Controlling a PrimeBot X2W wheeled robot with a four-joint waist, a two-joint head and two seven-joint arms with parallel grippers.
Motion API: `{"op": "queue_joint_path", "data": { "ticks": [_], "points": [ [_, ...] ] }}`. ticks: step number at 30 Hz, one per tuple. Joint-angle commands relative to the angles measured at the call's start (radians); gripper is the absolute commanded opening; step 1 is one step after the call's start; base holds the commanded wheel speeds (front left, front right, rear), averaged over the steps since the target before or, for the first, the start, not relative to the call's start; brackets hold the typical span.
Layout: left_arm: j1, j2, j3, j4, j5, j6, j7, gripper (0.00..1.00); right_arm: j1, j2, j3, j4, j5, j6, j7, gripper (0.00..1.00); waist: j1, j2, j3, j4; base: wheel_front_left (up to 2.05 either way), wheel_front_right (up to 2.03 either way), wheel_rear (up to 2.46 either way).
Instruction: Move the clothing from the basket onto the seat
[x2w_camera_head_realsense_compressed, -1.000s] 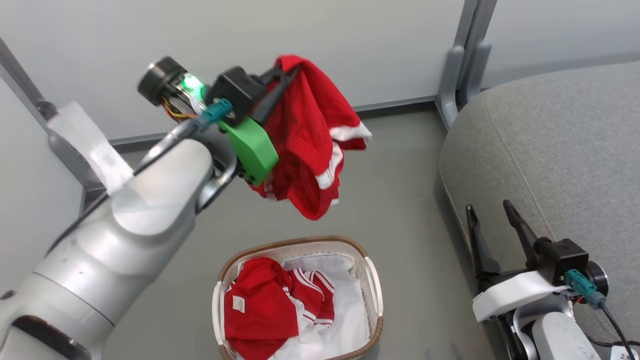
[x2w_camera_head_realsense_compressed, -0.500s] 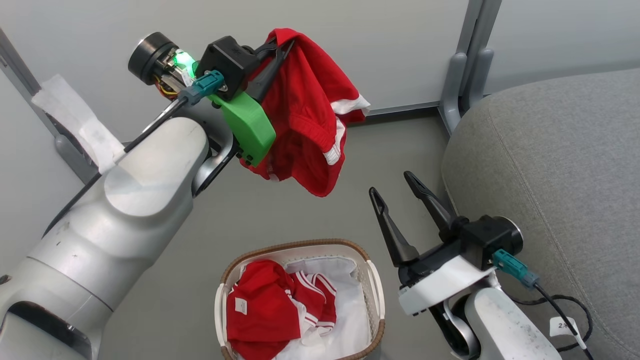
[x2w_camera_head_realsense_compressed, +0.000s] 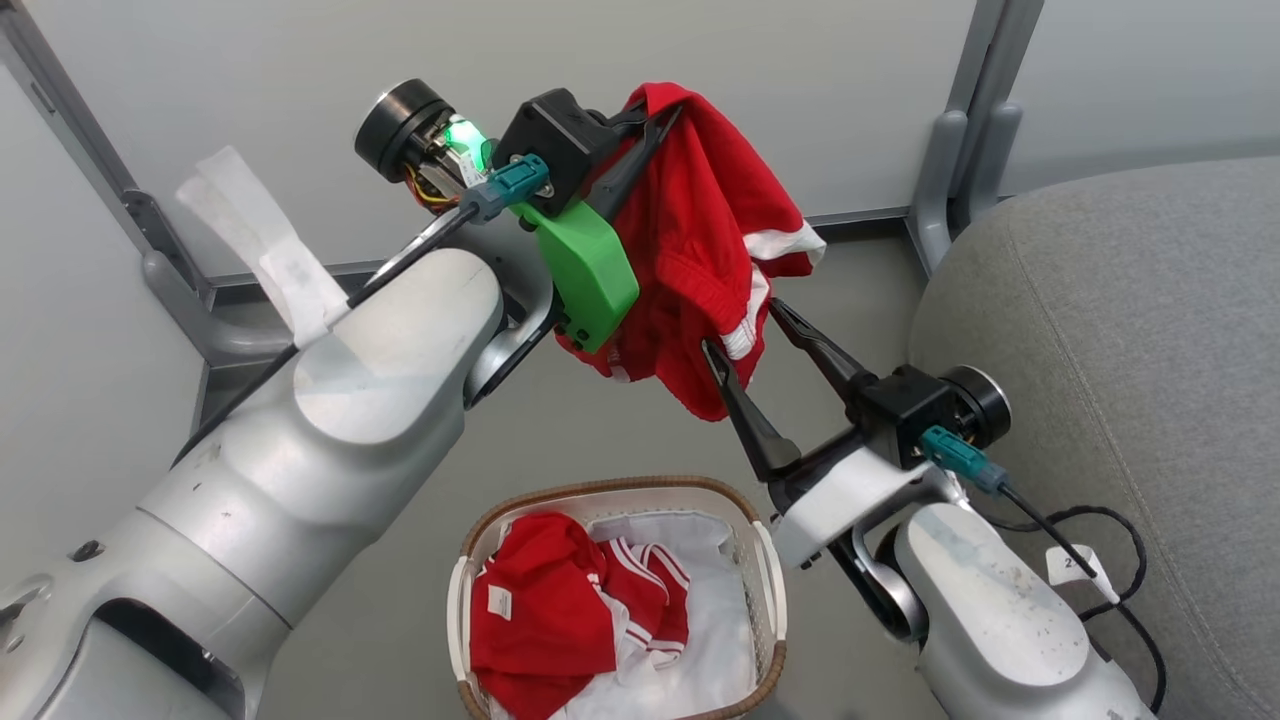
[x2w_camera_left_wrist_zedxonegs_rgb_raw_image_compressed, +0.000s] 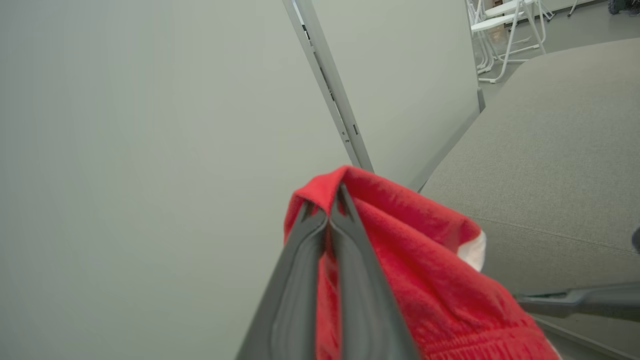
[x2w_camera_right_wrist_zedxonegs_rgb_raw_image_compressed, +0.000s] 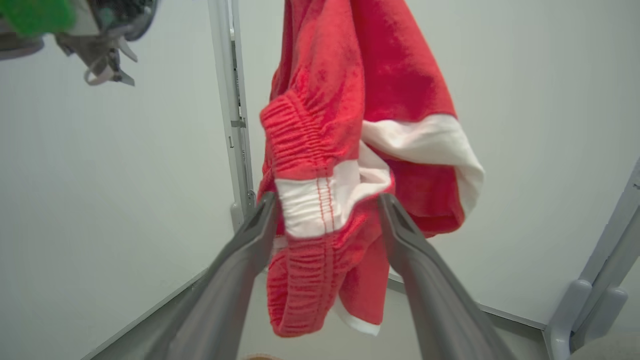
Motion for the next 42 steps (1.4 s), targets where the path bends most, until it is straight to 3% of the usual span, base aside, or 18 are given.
{"op": "queue_joint_path", "data": {
  "ticks": [1, 7, 8, 9, 10, 17, 18, 19, 20, 21, 30, 42],
  "points": [
    [-0.002, -0.001, -0.004, -0.007, -0.01, 0.002, 0.003, 0.0, -0.02, -0.004, -0.009, 0.024, -0.014, -0.001, -0.005, 1.0, 0.0001, 0.0, 0.001, 0.009, 0.0, 0.0, 0.0],
    [0.002, -0.009, -0.018, -0.039, -0.015, -0.002, 0.012, 0.0, -0.081, -0.004, -0.017, 0.147, -0.013, -0.001, -0.005, 0.98, 0.0001, 0.0, 0.0, 0.033, 0.0, 0.0, 0.0],
    [0.004, -0.009, -0.021, -0.045, -0.016, -0.002, 0.011, 0.0, -0.09, -0.004, -0.01, 0.159, -0.005, -0.001, -0.005, 0.49, 0.0001, 0.0, 0.0, 0.037, 0.0, 0.0, 0.0],
    [0.006, -0.008, -0.022, -0.049, -0.016, -0.002, 0.01, 0.0, -0.096, -0.004, -0.006, 0.168, -0.003, -0.001, -0.005, 0.2, 0.0001, 0.0, 0.0, 0.039, 0.0, 0.0, 0.0],
    [0.012, -0.003, -0.023, -0.052, -0.017, -0.002, 0.007, 0.0, -0.102, -0.004, -0.005, 0.172, 0.004, -0.001, -0.005, 0.0, 0.0001, 0.0, -0.001, 0.04, 0.0, 0.0, 0.0],
    [0.069, 0.041, -0.009, -0.039, -0.036, 0.026, -0.011, 0.0, -0.094, -0.004, -0.013, 0.144, 0.013, -0.001, -0.005, 0.0, 0.0001, 0.0, -0.003, 0.027, 0.0, 0.0, 0.0],
    [0.082, 0.049, -0.006, -0.037, -0.041, 0.03, -0.017, 0.15, -0.091, -0.005, -0.018, 0.137, 0.01, -0.001, -0.005, 0.0, 0.0001, 0.0, -0.003, 0.022, 0.0, 0.0, 0.0],
    [0.093, 0.056, -0.002, -0.034, -0.045, 0.033, -0.024, 0.37, -0.087, -0.004, -0.023, 0.133, 0.008, -0.001, -0.005, 0.0, 0.0001, 0.0, -0.003, 0.019, 0.0, 0.0, 0.0],
    [0.108, 0.063, 0.002, -0.03, -0.052, 0.036, -0.031, 0.92, -0.084, -0.004, -0.031, 0.126, 0.007, -0.001, -0.005, 0.0, 0.0001, 0.0, -0.003, 0.014, 0.0, 0.0, 0.0],
    [0.122, 0.068, 0.005, -0.025, -0.06, 0.039, -0.036, 1.0, -0.082, -0.004, -0.037, 0.122, 0.004, -0.001, -0.005, 0.0, 0.0001, 0.0, -0.002, 0.011, 0.0, 0.0, 0.0],
    [0.277, 0.07, 0.021, -0.008, -0.111, 0.049, -0.086, 1.0, -0.083, -0.004, -0.125, 0.145, -0.075, -0.001, -0.005, 0.0, 0.0001, 0.0, 0.0, -0.019, 0.0, 0.0, 0.0],
    [0.424, -0.014, 0.007, -0.023, -0.075, 0.042, -0.106, 1.0, -0.047, -0.018, -0.362, 0.131, -0.239, -0.001, -0.005, 0.0, 0.0001, 0.0, 0.02, -0.092, 0.0, 0.0, 0.0]
  ]
}}
